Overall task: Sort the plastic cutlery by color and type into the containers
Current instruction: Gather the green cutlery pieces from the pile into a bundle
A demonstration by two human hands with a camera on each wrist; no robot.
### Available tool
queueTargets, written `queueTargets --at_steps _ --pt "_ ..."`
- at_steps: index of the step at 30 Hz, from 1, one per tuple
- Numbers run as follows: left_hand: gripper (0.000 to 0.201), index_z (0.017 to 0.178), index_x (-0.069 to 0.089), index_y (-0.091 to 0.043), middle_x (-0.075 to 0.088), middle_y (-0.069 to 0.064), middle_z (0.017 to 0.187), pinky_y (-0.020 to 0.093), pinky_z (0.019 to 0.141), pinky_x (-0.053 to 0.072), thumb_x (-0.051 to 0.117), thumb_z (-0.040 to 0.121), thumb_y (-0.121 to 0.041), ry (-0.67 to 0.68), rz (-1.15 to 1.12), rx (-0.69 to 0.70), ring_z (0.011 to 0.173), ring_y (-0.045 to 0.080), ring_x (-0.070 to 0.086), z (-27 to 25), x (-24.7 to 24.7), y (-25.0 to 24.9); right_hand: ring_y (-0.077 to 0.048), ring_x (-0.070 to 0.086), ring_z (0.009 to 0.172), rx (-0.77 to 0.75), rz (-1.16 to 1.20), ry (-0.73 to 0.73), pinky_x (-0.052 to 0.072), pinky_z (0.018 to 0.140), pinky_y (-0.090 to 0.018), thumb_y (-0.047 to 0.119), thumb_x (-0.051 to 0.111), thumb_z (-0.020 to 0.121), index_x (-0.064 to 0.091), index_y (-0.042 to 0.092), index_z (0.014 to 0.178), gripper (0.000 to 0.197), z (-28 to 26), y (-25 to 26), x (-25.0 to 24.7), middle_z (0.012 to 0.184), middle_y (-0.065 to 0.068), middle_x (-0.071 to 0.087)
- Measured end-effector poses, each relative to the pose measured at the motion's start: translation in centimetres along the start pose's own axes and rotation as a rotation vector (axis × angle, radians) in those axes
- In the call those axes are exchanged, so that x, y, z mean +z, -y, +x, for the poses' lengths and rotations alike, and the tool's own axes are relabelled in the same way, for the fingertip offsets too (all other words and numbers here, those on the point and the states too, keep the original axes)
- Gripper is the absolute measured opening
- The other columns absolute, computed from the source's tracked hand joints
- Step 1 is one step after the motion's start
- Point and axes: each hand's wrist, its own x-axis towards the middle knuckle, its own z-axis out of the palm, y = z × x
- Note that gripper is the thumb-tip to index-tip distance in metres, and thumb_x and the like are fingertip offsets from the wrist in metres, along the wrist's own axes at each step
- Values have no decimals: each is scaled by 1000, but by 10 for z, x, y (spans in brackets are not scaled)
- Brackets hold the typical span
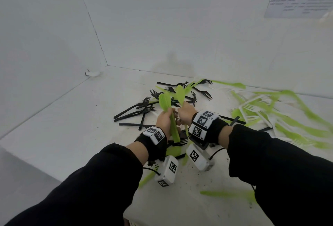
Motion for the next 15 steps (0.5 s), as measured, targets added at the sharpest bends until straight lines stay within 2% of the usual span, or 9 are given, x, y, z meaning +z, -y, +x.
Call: queueTargets --at_steps 1,3,4,5,7,8,9,12,15 --pt "31 90 51 -14 49 5 75 24 48 40 27 103 -30 2 20 12 37 9 53 0 0 0 -34 57 96 -17 -43 19 51 88 -48 10 40 92 49 7 93 9 -1 0 0 95 -17 49" --pt "31 87 51 -15 51 5 74 24 49 40 28 103 -28 11 39 37 41 11 56 0 0 0 -34 58 94 -72 -65 49 49 90 -47 12 44 94 50 7 78 18 -4 -1 -2 84 -13 51" --pt "31 85 51 -15 52 5 74 24 50 39 29 103 -27 4 40 48 46 14 56 1 0 0 -31 59 91 -89 -42 44 51 86 -42 14 46 95 54 5 83 16 -6 -2 -4 80 -9 52" --pt "31 85 51 -15 54 6 75 25 51 39 29 103 -27 -8 33 53 51 17 54 1 -1 1 -28 60 86 -110 -13 17 51 79 -33 17 50 93 56 4 99 15 -7 -4 -4 78 -5 53" --pt "29 86 51 -15 58 6 81 27 54 38 30 103 -27 -25 5 38 58 18 49 4 -3 2 -20 62 86 -144 30 -61 44 73 -20 20 61 88 47 9 128 44 -9 -9 -5 80 0 56" --pt "29 90 52 -15 59 5 84 28 55 39 30 103 -28 -25 -6 21 59 18 47 4 -4 3 -19 62 88 -151 51 -96 42 74 -20 21 65 85 44 10 132 53 -11 -12 -6 80 2 57" --pt "29 97 54 -13 58 5 85 28 55 39 31 102 -29 -23 -13 1 59 17 46 4 -4 4 -18 61 88 -154 60 -122 43 76 -22 22 68 82 45 11 129 53 -12 -13 -5 79 3 57" --pt "39 120 53 -9 56 6 87 28 54 40 30 102 -34 -8 -36 -45 63 16 47 2 -2 4 -20 63 85 -150 89 -163 51 83 -31 25 69 80 55 11 109 35 -14 -15 -4 80 2 60" --pt "43 130 49 -10 58 5 92 27 53 43 27 102 -34 2 -49 -58 65 16 51 -3 1 4 -16 60 76 -185 83 -160 51 73 -27 22 67 83 62 11 98 19 -18 -16 -4 86 -4 65"
